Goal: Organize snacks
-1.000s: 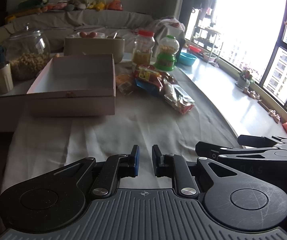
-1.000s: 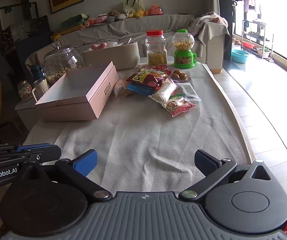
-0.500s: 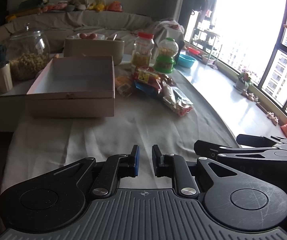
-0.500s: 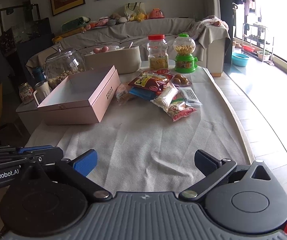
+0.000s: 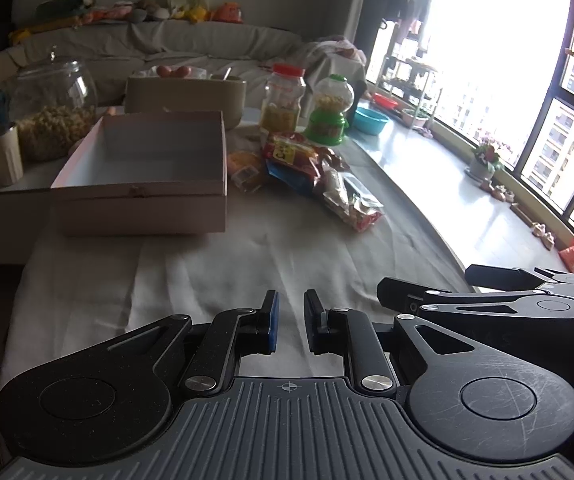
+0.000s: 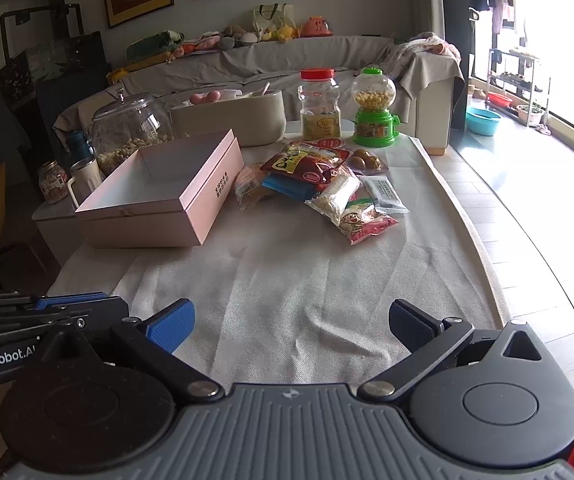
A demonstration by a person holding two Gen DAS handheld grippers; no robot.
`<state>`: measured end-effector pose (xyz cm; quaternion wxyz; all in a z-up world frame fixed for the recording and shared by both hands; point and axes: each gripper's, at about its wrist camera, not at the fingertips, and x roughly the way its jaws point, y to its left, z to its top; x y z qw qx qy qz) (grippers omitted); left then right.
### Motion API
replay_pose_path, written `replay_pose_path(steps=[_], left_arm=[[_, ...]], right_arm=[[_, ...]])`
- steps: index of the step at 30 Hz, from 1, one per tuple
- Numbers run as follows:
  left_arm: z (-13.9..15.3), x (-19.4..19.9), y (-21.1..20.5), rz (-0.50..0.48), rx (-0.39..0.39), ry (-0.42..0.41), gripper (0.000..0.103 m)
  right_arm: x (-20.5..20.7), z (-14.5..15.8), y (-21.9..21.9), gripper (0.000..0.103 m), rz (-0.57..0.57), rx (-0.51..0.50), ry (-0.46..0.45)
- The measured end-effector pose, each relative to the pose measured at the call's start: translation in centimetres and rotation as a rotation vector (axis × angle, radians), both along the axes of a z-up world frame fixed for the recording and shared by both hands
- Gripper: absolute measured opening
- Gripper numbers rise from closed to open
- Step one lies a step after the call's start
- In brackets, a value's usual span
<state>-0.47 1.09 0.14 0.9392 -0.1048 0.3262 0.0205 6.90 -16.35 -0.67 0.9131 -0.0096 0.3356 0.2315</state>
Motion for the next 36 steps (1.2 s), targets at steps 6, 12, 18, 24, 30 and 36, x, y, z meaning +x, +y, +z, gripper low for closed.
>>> replay_pose_path(steps=[6,12,18,24,30,36], left_arm=[[-0.1,0.0,0.0,0.001,-0.001,0.000,0.018],[-0.2,0.0,0.2,0.005,-0.007,0.004,0.018],[-0.5,0.2,0.2,0.004,-0.016,0.014,0.018],[-0.9,0.5,0.6,0.009,-0.031,0.024,0.018],[-1.6,1.2,1.0,0.018,-0.042,0.050,0.018],[-2.4,3.6,2.4,0.037,-0.014,0.029,0.018]], right_arm=[[-0.1,0.0,-0.1,0.103,0.004,0.003,-0.005],[-0.1,0.0,-0.1,0.103,0.002,0.003,-0.002],[-0.1,-0.2,0.0,0.103,0.002,-0.001,0.005],[0.4,-0.6,0.2,0.103,0.000,-0.011,0.019],[1.3,-1.2,0.3,0.103,-0.008,-0.030,0.031],[3.1,-2.1,0.5,0.103,0.031,-0.014,-0.051]])
